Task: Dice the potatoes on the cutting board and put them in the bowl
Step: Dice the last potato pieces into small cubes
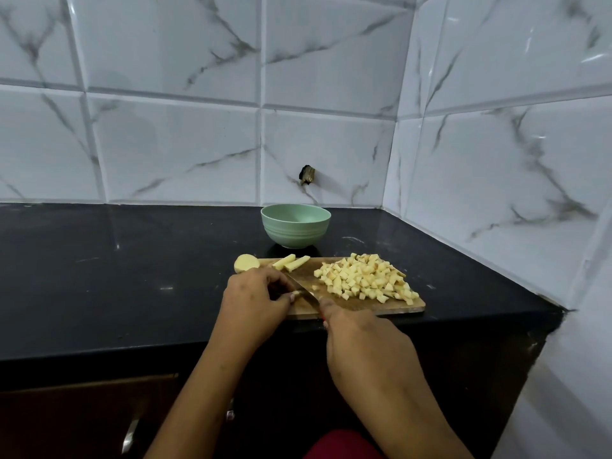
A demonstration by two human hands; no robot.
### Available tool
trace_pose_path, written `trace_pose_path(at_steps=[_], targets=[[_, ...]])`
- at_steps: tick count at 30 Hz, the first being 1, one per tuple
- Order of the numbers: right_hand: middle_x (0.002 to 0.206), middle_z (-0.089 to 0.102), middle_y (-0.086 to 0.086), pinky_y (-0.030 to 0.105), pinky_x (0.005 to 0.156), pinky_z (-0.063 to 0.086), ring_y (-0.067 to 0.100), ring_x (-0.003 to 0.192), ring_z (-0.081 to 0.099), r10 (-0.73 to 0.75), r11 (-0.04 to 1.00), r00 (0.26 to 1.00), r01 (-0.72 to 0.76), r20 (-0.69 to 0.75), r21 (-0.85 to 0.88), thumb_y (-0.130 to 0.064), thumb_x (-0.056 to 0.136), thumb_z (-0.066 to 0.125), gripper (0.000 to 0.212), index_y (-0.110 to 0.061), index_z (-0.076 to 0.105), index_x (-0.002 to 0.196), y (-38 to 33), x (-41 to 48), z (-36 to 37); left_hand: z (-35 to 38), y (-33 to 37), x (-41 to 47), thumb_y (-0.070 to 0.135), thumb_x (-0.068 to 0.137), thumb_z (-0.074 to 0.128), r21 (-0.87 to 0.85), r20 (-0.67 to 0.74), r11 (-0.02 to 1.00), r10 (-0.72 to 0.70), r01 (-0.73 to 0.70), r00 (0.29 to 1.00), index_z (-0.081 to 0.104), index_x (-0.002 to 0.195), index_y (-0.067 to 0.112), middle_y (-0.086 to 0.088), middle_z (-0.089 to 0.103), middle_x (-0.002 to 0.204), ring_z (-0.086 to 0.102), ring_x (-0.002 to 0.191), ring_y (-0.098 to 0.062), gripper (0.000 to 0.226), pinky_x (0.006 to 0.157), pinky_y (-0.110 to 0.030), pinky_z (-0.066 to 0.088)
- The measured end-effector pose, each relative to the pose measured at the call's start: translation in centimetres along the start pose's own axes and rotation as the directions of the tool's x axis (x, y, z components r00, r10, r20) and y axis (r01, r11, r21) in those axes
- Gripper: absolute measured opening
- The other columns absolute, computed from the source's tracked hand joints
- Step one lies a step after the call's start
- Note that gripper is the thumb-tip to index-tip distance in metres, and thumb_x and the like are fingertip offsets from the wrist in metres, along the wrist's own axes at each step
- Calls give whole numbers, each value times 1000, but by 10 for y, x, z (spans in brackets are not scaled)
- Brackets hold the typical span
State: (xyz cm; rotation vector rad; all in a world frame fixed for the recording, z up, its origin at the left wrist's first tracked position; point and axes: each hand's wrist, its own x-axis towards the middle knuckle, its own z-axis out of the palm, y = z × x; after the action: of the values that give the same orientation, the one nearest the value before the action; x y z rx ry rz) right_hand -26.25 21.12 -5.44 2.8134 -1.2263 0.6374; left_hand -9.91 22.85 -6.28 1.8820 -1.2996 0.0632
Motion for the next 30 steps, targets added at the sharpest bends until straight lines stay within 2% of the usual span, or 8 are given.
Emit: trace_pose_path(at_steps=[3, 6, 10, 15, 18, 21, 24, 30], targets=[[109, 62, 4, 30, 65, 41, 21, 95, 60, 22, 999, 999, -21, 39, -29, -12, 99, 41, 52, -24, 25, 148, -6, 9, 4, 2, 2, 0, 21, 81, 72, 11, -9, 1000, 8, -8, 1000, 73, 86, 29, 20, 61, 80, 52, 75, 6, 9, 57, -3, 34], [99, 61, 0, 29, 61, 38, 18, 82, 56, 10, 1000, 1000, -10, -9, -13, -13, 99, 43, 44, -25, 38, 141, -3, 16, 0, 0, 1, -1, 20, 80, 73, -20, -2, 1000, 6, -6, 1000, 73, 82, 28, 19, 63, 81, 55, 78, 5, 9, 59, -3, 35], [102, 60, -3, 27, 59, 39, 16, 85, 57, 15, 1000, 998, -14, -60, 21, -17, 99, 43, 53, -31, 26, 148, 2, 8, -4, 0, 0, -2, 16, 78, 75, -74, 1, 997, 0, 0, 1000, 68, 78, 27, 18, 65, 79, 58, 77, 7, 14, 62, -1, 39], [105, 62, 1, 26, 58, 40, 16, 79, 53, 0, 1000, 999, 0, 49, 3, -14, 99, 44, 60, -27, 17, 151, -7, 0, 3, 3, 2, -4, 14, 75, 77, -88, -41, 996, -4, 0, 999, 61, 71, 30, 15, 67, 74, 62, 75, 7, 23, 65, 2, 38], [105, 62, 2, 29, 61, 41, 19, 87, 59, 0, 1000, 1000, 1, 20, -20, -12, 98, 43, 53, -25, 27, 147, -7, 9, 6, 3, 1, -4, 15, 74, 78, -81, -46, 997, 5, -9, 999, 57, 69, 32, 16, 67, 73, 62, 75, 8, 28, 73, 0, 36], [101, 62, 0, 29, 60, 41, 17, 82, 57, 9, 1000, 1000, -10, -28, -28, -12, 98, 44, 47, -26, 38, 142, -2, 16, 0, 1, 0, -6, 15, 76, 77, -101, -51, 995, 8, -13, 999, 62, 80, 32, 15, 68, 85, 60, 81, 7, 23, 72, 1, 36], [102, 62, -2, 25, 51, 36, 13, 76, 51, 32, 999, 997, -32, -70, 6, -14, 99, 44, 54, -31, 28, 148, 5, 14, -1, 1, -5, -7, 25, 80, 73, -34, -71, 999, -37, 35, 997, 69, 105, 28, 12, 65, 109, 55, 105, -7, 25, 88, -17, 41], [102, 62, -4, 26, 64, 47, 12, 83, 57, 5, 997, 1000, -3, -19, 81, -18, 99, 44, 58, -34, 21, 150, 1, 3, -2, 8, -7, -9, 29, 86, 65, 132, -113, 990, -35, 50, 993, 71, 104, 26, 13, 57, 129, 39, 126, -14, 20, 91, -15, 19]])
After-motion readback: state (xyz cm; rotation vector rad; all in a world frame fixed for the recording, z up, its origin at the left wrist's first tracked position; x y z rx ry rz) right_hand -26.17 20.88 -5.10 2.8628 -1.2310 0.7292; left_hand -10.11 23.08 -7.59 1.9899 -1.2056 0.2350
